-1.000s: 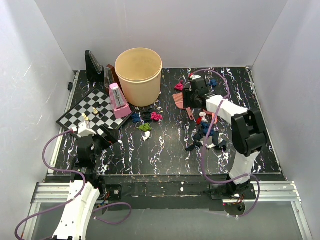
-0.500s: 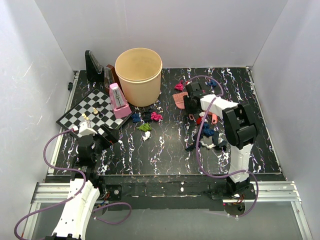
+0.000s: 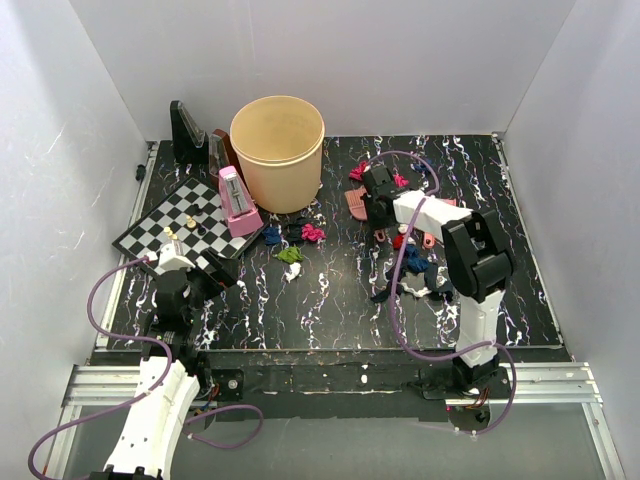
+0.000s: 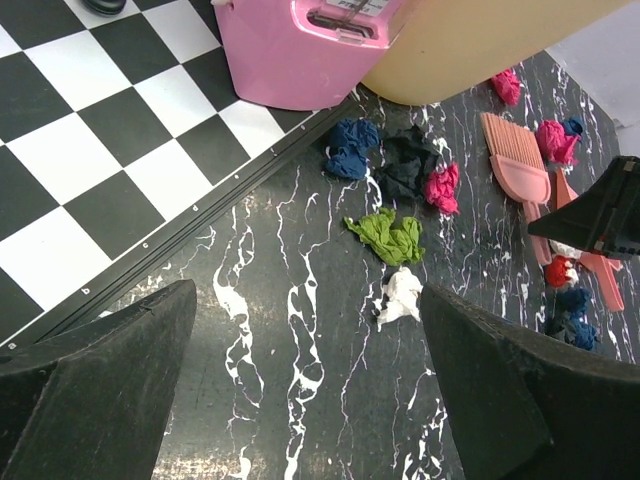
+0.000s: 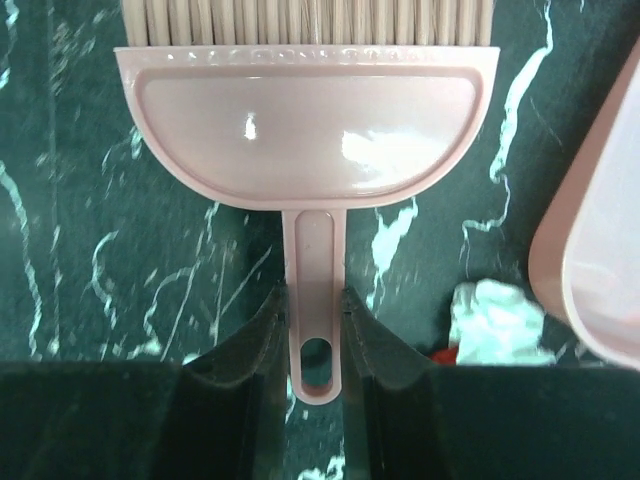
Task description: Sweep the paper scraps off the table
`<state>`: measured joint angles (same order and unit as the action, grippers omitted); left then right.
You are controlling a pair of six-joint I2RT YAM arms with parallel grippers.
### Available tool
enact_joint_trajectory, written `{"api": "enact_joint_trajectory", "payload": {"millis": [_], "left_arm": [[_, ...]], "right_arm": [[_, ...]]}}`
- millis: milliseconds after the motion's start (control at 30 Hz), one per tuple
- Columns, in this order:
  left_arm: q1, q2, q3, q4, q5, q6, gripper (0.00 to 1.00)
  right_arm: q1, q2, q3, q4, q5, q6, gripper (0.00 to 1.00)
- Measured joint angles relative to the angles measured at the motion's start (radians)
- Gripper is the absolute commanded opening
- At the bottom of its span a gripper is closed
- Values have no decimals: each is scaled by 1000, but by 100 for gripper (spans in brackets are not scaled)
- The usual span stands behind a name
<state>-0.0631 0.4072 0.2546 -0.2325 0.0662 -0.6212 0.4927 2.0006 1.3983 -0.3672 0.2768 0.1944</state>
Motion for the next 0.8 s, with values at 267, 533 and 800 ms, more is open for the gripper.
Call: {"api": "enact_joint_trajectory", "payload": {"millis": [267,533,800], "left_arm": [[0,22,4,19,80,-12,92],[-85,104,124,49,227,-204,91],[-394,330,272,187,180,-337,91]], "right_arm": [[60,-294,-114,-39,-23,11,20],[169,-507,-172,-73,-74,43,20],[284,-677,-321,-127,-110,117,20]]}}
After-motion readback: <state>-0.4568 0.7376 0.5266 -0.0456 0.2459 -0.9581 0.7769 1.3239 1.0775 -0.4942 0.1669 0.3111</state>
